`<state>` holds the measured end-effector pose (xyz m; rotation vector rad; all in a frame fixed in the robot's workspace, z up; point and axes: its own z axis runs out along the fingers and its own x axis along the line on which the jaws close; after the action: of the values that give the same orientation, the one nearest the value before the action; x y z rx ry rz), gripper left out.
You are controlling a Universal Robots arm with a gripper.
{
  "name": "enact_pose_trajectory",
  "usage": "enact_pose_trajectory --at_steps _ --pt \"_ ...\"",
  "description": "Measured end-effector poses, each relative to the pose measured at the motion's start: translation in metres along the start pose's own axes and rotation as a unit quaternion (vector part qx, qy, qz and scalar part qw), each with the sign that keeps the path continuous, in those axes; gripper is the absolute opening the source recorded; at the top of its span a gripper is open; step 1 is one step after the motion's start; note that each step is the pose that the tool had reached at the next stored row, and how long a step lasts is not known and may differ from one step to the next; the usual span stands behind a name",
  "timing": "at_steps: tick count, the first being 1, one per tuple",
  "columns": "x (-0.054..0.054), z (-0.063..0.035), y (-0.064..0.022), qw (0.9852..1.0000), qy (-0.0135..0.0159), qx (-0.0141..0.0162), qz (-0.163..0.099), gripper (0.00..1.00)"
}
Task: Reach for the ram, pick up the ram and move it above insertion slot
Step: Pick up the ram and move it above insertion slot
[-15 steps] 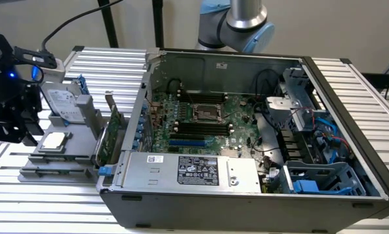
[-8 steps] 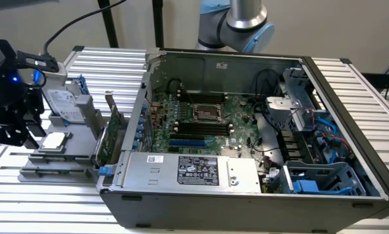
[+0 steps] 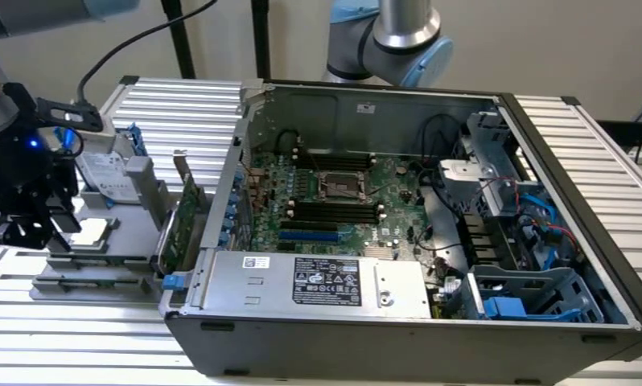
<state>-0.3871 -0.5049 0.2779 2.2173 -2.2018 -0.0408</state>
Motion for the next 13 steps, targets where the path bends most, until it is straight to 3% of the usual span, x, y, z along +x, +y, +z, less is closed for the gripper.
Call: enact_pose_trajectory --at_steps 13 --pt "0.009 0.0236 -0.0009 1.0000 0.0000 0.0000 0.000 0.36"
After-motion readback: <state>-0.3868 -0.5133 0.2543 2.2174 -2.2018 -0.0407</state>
